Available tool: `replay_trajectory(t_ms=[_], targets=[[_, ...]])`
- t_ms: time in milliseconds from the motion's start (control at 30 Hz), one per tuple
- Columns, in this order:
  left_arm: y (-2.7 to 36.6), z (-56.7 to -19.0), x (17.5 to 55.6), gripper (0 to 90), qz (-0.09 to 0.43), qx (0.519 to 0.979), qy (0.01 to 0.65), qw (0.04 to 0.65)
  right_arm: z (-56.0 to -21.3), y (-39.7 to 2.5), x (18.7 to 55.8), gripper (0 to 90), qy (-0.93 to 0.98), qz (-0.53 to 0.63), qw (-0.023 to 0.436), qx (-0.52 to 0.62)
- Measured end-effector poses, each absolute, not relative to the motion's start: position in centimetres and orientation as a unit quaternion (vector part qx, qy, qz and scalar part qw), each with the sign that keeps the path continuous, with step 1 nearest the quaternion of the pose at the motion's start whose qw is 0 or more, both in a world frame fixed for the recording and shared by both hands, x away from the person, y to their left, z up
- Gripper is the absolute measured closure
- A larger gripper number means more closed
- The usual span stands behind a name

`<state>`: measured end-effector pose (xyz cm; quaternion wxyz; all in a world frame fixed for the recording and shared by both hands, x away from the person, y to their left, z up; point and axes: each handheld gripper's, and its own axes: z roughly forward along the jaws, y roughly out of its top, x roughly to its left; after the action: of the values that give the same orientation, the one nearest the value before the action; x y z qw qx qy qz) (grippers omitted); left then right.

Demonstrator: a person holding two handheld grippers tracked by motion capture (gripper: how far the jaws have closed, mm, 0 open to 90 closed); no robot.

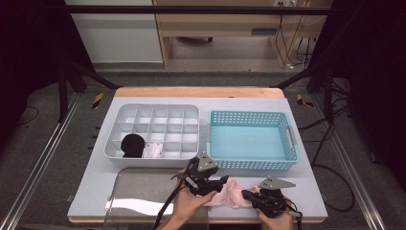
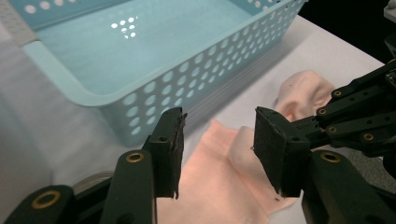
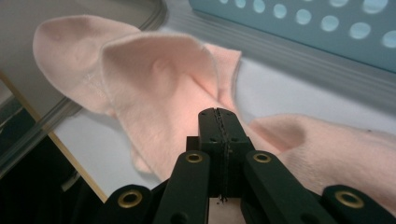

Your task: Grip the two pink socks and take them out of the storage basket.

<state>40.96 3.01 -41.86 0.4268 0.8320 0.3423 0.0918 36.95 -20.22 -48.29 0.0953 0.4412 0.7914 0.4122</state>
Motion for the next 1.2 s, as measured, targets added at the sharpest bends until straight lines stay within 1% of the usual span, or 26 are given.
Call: replay_trajectory(t_ms=[167,267,367,433,500,600,633,700,733,767,833,867,900,1000,1033,1133,1200], targets=[[1.7,-42.8,40.5,51.3,0.088,0.846,0.333,0.408,-48.0,-20.3,36.8,90.0,0.789,0.415,0.104,0.441],[1.2,-43.5,40.6,52.3,0.088,0.855,0.334,0.387,-47.3,-21.1,36.8,88.6,0.772,0.43,0.13,0.45],[1.0,-44.2,40.8,59.2,0.076,0.861,0.337,0.374,-46.6,-22.3,36.8,85.7,0.752,0.436,0.162,0.467],[1.2,-44.5,40.9,67.2,0.07,0.864,0.339,0.365,-46.3,-23.0,36.9,81.3,0.74,0.431,0.184,0.482],[1.3,-44.8,40.9,76.0,0.065,0.865,0.341,0.363,-46.4,-23.6,37.2,73.9,0.736,0.421,0.2,0.49],[1.6,-45.0,40.8,84.4,0.061,0.865,0.341,0.362,-46.9,-24.0,37.7,63.7,0.739,0.418,0.197,0.49],[1.7,-45.1,40.7,85.6,0.059,0.867,0.339,0.361,-47.1,-23.9,37.9,61.8,0.742,0.415,0.192,0.49],[1.9,-45.2,40.4,86.6,0.056,0.866,0.336,0.366,-47.3,-23.9,38.0,60.9,0.745,0.416,0.183,0.489],[2.0,-45.2,40.2,86.8,0.057,0.865,0.335,0.369,-47.5,-23.9,38.1,62.0,0.751,0.413,0.172,0.485],[2.1,-45.2,40.1,87.0,0.059,0.863,0.334,0.375,-47.6,-23.8,38.1,65.1,0.757,0.41,0.159,0.484],[2.3,-45.0,39.9,87.3,0.063,0.86,0.332,0.383,-47.9,-23.6,38.2,75.0,0.769,0.401,0.139,0.478],[2.4,-44.8,39.8,87.4,0.066,0.856,0.331,0.391,-47.8,-23.5,38.2,83.0,0.772,0.397,0.134,0.478],[2.5,-44.6,39.8,87.4,0.067,0.854,0.332,0.396,-47.7,-23.5,38.2,87.8,0.779,0.393,0.125,0.472],[2.8,-43.7,39.8,87.4,0.076,0.844,0.323,0.42,-47.2,-23.5,38.3,89.6,0.781,0.393,0.116,0.472],[2.9,-43.4,39.8,87.4,0.084,0.84,0.321,0.428,-46.9,-23.5,38.3,89.6,0.779,0.397,0.122,0.47],[3.7,-42.2,39.6,87.2,0.103,0.825,0.316,0.457,-45.9,-23.5,38.0,89.4,0.76,0.427,0.167,0.461],[4.4,-41.8,39.4,87.0,0.117,0.819,0.318,0.463,-45.5,-23.4,37.9,89.1,0.754,0.437,0.185,0.454]])
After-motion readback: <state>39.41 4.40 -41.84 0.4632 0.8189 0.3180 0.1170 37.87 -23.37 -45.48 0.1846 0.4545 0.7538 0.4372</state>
